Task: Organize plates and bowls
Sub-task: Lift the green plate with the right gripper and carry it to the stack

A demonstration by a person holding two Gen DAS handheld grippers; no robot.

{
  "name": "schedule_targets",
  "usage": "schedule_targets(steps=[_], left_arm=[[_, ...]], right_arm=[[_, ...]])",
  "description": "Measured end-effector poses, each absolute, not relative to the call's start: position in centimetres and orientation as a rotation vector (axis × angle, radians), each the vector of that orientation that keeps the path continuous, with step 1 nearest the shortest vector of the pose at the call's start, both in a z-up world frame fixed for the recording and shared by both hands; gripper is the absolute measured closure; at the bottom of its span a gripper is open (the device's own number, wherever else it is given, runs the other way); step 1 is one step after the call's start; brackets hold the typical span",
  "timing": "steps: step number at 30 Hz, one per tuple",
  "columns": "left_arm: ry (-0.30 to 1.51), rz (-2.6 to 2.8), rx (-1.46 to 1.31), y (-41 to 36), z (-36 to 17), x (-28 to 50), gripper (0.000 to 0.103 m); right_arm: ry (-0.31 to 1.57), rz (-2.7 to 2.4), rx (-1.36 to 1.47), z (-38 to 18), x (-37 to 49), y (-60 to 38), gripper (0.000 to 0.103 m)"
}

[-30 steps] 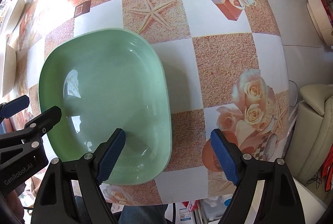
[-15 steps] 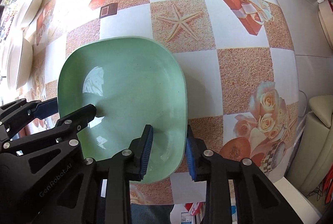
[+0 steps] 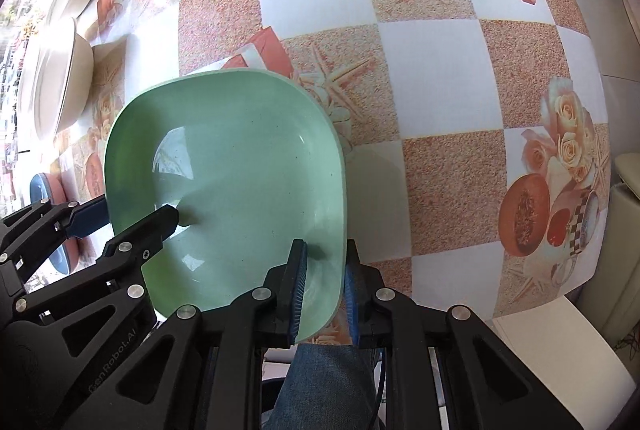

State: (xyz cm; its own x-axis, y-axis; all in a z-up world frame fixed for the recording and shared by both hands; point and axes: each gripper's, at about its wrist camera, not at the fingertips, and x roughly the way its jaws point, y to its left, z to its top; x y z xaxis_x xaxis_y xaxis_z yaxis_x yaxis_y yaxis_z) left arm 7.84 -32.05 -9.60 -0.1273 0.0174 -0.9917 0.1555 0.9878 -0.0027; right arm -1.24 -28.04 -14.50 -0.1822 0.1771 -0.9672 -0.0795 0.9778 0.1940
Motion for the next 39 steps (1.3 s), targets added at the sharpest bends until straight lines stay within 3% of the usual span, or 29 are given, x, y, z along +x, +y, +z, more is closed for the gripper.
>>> schedule_targets(steps=[18, 39], left_arm=[[1.6, -0.054, -0.004, -23.1, -5.9, 5.6, 0.065], [1.537, 0.135, -0.105, -12.8, -2.9, 2.0, 0.064]], right_arm=[[1.691, 0.31, -0.021, -9.2, -2.7, -23.5, 0.083], [1.697, 0.463, -0.132, -10.5, -3.7, -19.9, 0.083]])
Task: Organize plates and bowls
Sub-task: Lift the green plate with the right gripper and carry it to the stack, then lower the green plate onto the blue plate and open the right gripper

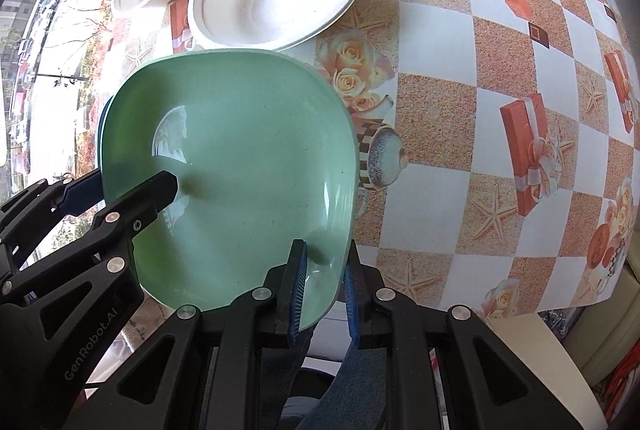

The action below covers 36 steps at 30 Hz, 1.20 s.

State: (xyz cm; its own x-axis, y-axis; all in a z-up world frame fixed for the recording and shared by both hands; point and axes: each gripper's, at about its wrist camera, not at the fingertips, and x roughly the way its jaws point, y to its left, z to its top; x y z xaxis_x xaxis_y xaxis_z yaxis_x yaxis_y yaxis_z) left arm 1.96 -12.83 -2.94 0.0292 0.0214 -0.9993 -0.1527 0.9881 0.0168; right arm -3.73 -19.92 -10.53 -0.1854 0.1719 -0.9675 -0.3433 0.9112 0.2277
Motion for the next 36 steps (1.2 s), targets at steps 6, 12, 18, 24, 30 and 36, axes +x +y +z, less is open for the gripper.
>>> schedule_targets(steps=[6, 12, 18, 24, 30, 36], left_arm=[[1.529, 0.223, -0.128, -8.4, -2.7, 0.4, 0.062], [1.523, 0.278, -0.146, -4.6, -3.0, -0.1, 0.062], [1.519, 0.302, -0.138, -3.0, -3.7, -0.3, 0.061], [1.522, 0.308, -0.176, -1.9, -4.7, -0.4, 0.053], [1.507, 0.349, -0.225, -0.6, -4.3, -0.8, 0.023], [1.515, 0.355, -0.271, 0.5, -4.6, -1.5, 0.022]], right_arm=[[1.711, 0.539, -0.141, -12.1, -4.6, -17.5, 0.083], [1.718, 0.587, -0.14, -13.6, -5.1, -15.7, 0.083], [1.725, 0.59, -0.149, -13.8, -4.5, -16.5, 0.083], [1.732, 0.576, -0.175, -14.8, -4.0, -17.8, 0.083], [1.719, 0.602, -0.209, -15.1, -4.0, -20.3, 0.057], [1.68, 0.563, -0.197, -13.8, -1.8, -26.4, 0.015]])
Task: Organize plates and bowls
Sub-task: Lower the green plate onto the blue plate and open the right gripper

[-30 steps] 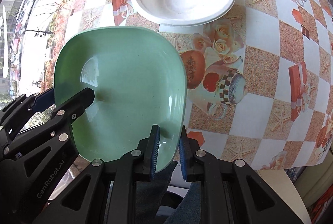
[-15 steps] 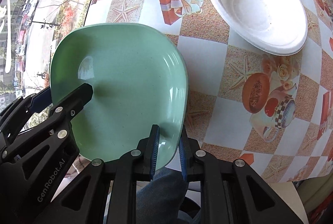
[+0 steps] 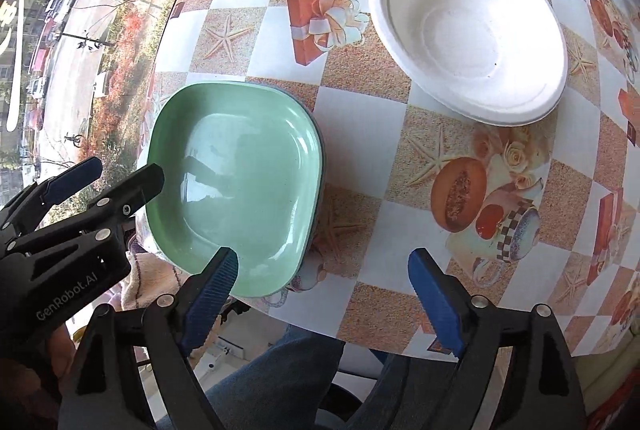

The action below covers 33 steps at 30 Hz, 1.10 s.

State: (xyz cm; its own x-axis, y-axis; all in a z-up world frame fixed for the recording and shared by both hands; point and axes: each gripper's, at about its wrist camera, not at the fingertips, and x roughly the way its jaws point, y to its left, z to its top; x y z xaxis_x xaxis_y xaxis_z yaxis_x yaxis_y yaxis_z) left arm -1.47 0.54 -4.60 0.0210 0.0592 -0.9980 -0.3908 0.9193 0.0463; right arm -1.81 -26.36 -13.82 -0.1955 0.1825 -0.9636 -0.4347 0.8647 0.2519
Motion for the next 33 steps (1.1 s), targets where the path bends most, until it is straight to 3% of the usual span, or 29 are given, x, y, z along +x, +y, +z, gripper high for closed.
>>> schedule_targets(steps=[11, 33], left_arm=[[1.536, 0.274, -0.282, -2.0, -4.1, -1.0, 0.021], [1.46, 0.096, -0.135, -6.9, -1.4, 3.3, 0.021]], right_arm=[[1.829, 0.171, 0.039, -15.7, -1.4, -42.4, 0.015], [1.7, 0.078, 0.123, -11.6, -0.8, -52.5, 0.015]])
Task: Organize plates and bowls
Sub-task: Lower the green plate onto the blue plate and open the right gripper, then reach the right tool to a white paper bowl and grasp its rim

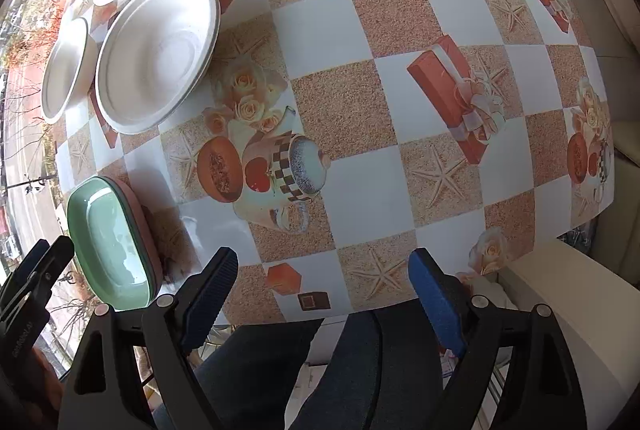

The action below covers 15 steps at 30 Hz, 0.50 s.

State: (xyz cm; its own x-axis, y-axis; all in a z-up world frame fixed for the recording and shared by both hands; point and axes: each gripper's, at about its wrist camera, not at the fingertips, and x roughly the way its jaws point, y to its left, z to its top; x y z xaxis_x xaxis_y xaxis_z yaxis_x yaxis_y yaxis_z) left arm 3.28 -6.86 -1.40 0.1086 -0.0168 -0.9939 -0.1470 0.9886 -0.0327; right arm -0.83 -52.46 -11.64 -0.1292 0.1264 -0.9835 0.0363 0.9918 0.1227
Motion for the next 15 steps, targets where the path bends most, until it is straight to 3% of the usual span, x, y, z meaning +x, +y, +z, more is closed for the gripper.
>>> schedule_targets(steps=[15], left_arm=[[1.487, 0.131, -0.227, -8.3, -1.7, 5.7, 0.021]], right_arm=[[1.696, 0.054, 0.055, -10.2, -0.2, -54.5, 0.015]])
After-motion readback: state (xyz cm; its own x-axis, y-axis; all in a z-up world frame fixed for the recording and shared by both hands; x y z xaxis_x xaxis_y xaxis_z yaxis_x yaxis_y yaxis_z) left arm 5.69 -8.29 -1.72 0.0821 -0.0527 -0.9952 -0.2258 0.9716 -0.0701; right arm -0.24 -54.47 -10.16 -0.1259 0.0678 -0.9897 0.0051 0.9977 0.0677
